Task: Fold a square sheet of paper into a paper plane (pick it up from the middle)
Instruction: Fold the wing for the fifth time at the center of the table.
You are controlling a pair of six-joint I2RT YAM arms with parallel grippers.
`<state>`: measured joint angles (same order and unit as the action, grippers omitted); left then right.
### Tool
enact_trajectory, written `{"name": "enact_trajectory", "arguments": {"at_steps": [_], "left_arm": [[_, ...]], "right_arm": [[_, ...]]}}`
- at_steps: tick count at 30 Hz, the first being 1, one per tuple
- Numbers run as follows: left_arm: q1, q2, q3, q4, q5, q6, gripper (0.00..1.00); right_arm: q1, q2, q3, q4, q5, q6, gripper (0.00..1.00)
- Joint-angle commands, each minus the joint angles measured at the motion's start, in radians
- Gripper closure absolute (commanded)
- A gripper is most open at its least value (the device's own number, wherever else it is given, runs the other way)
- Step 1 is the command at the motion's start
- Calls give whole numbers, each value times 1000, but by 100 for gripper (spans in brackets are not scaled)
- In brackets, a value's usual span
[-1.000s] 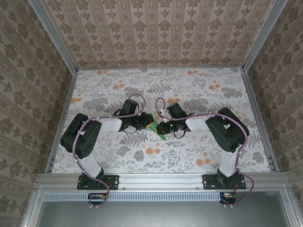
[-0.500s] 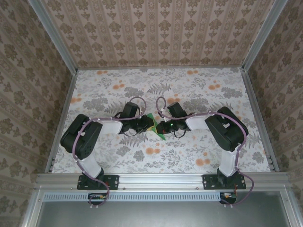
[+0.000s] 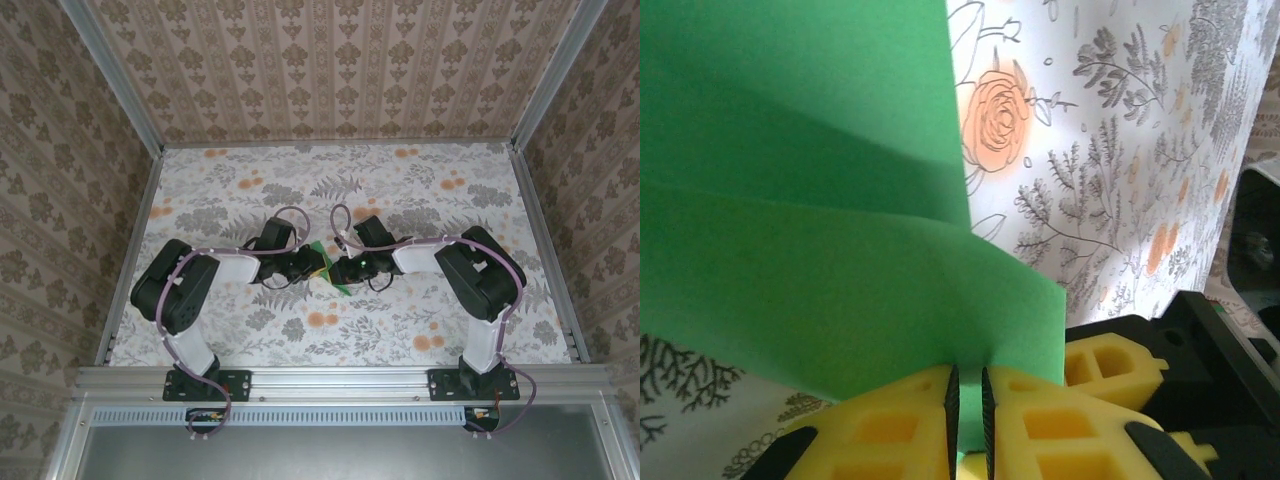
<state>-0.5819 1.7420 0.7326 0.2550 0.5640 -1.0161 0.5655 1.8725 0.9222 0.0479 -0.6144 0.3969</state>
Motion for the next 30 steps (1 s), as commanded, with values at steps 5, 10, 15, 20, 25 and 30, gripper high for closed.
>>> {"name": "enact_trajectory", "arguments": {"at_steps": [5, 10, 15, 20, 25, 30], "left_arm": [[2, 19, -10, -8, -10, 28, 83], [2, 24, -15, -2, -8, 28, 83], [2, 22, -21, 3, -7, 27, 83], [2, 16, -28, 4, -7, 25, 83], [2, 7, -34, 14, -5, 18, 83], [2, -38, -41, 30, 5, 17, 78]], "right_arm": [[-13, -54, 23, -92, -34, -2, 75], [-15, -74, 22, -138, -31, -22, 71], [-15, -71, 15, -147, -25, -23, 73], [-16, -53, 0, -135, -26, -16, 82], [-17, -21, -7, -129, -18, -24, 88], [-19, -2, -6, -136, -4, -39, 89]]}}
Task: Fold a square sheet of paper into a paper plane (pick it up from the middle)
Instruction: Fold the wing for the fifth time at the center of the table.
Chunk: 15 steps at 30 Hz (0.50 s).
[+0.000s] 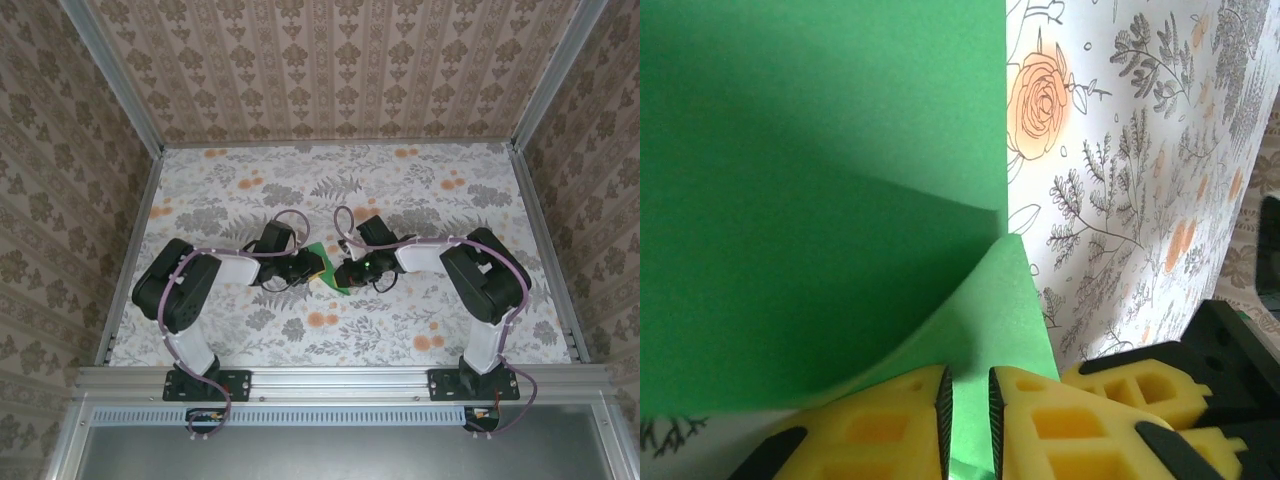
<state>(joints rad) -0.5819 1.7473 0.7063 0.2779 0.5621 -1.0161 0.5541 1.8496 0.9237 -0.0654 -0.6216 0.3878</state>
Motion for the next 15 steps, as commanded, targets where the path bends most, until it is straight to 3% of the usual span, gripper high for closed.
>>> {"name": "enact_trajectory", "arguments": {"at_steps": [1, 8, 15], "left_arm": [[2, -52, -15, 5, 5, 20, 78], [2, -74, -14, -8, 8, 22, 78], [1, -84, -15, -4, 21, 19, 78]], "right_arm": [[-6, 17, -5, -24, 5, -29, 88], [-6, -54, 18, -75, 9, -42, 75], [-6, -107, 18, -134, 19, -64, 71]]}}
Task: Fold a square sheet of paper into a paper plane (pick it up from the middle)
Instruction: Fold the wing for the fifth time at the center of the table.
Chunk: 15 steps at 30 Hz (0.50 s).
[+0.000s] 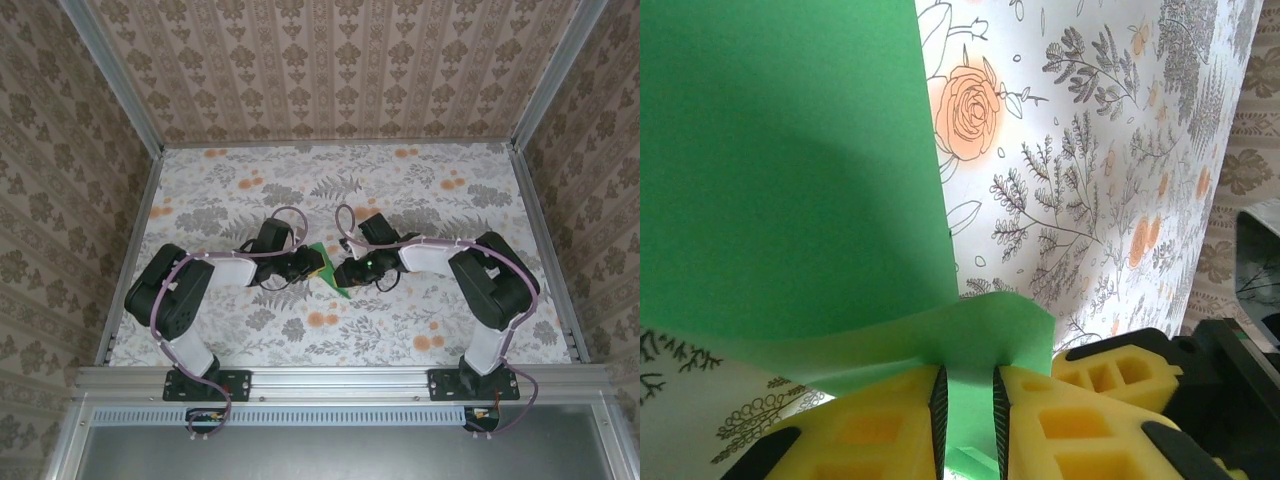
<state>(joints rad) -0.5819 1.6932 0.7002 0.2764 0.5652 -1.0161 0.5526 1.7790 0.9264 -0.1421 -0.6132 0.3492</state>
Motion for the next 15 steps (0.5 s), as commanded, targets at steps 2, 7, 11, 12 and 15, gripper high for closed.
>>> {"name": "enact_trajectory", "arguments": {"at_steps": [2, 7, 11, 12, 15], "left_arm": [[-2, -32, -9, -1, 20, 17, 78], [-7, -41, -11, -3, 22, 16, 78], [-9, -47, -16, -4, 23, 12, 78], [-10, -49, -17, -3, 23, 12, 78], [-13, -54, -21, -6, 24, 9, 78]], "right_arm": [[-5, -46, 11, -65, 7, -31, 71], [-3, -29, 12, -73, 6, -44, 73], [0, -5, 22, -76, 0, -52, 75], [1, 1, 25, -74, -2, -53, 75], [4, 14, 35, -75, -5, -58, 77]]}}
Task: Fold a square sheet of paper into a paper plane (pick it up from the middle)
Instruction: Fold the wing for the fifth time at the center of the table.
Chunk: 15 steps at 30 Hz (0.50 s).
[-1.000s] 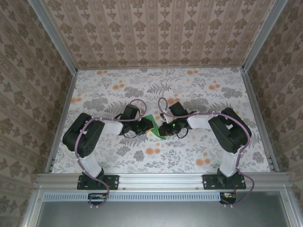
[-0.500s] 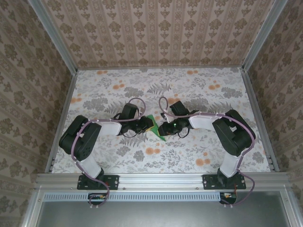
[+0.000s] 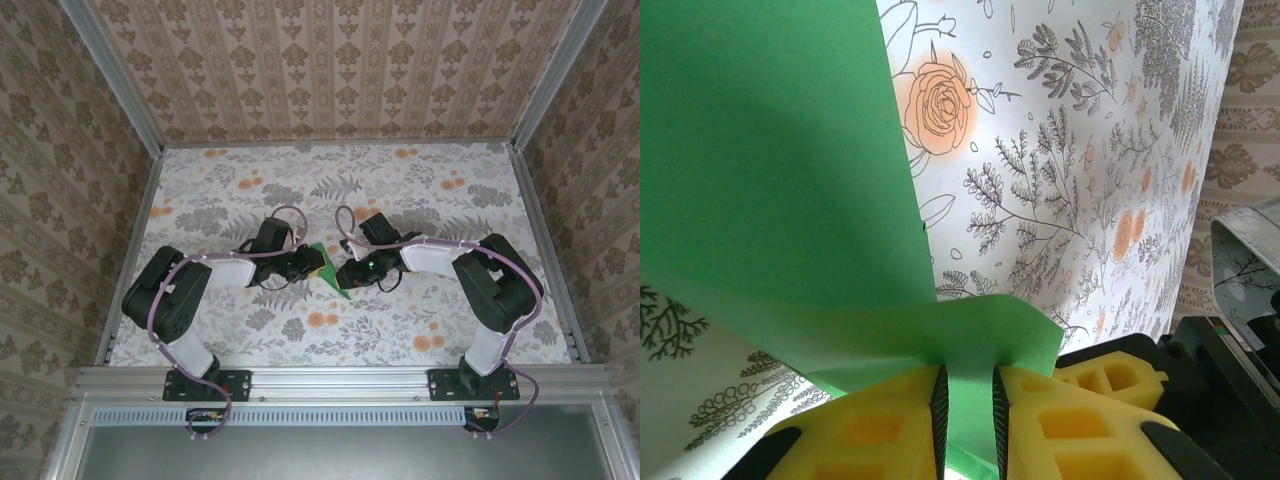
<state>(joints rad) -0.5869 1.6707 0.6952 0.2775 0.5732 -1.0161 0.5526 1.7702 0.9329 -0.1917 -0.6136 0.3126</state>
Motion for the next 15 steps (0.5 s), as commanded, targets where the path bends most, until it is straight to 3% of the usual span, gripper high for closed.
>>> {"name": "enact_trajectory", "arguments": {"at_steps": [1, 15], "left_arm": [[-8, -32, -17, -7, 17, 9, 78], [-23, -62, -53, -14, 18, -6, 78]], "right_arm": [[5, 26, 30, -26, -3, -23, 78], [26, 56, 62, -53, 14, -65, 79]]}}
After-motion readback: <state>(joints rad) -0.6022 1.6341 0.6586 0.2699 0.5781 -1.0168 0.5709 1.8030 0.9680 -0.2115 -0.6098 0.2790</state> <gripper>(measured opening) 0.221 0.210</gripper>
